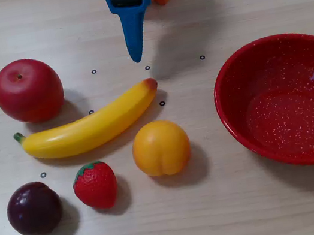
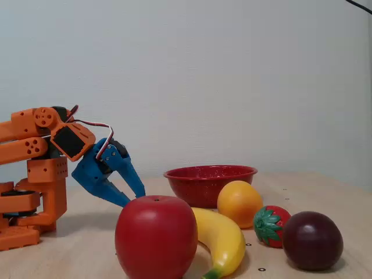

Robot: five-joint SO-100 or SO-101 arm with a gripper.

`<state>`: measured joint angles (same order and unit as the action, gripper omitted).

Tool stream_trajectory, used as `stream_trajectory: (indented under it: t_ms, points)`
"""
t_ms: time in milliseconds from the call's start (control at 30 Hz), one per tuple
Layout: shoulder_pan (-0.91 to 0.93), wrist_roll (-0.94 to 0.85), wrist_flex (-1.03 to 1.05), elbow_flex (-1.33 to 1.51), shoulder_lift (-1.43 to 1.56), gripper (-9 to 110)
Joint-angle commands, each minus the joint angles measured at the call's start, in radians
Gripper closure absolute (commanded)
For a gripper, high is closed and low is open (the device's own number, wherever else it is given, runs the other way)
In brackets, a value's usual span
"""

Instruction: Put the peach in the red bowl.

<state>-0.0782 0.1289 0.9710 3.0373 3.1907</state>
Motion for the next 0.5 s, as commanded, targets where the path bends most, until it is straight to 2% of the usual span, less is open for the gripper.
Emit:
stream_trajectory:
  t_ms: [0,267,467]
  points:
    - [0.055,0.106,-0.067,-0.147,-0.153,101]
    - [0.051,0.106,-0.067,-0.144,-0.161,101]
    - [0.072,0.086,-0.074,-0.413,-0.434,101]
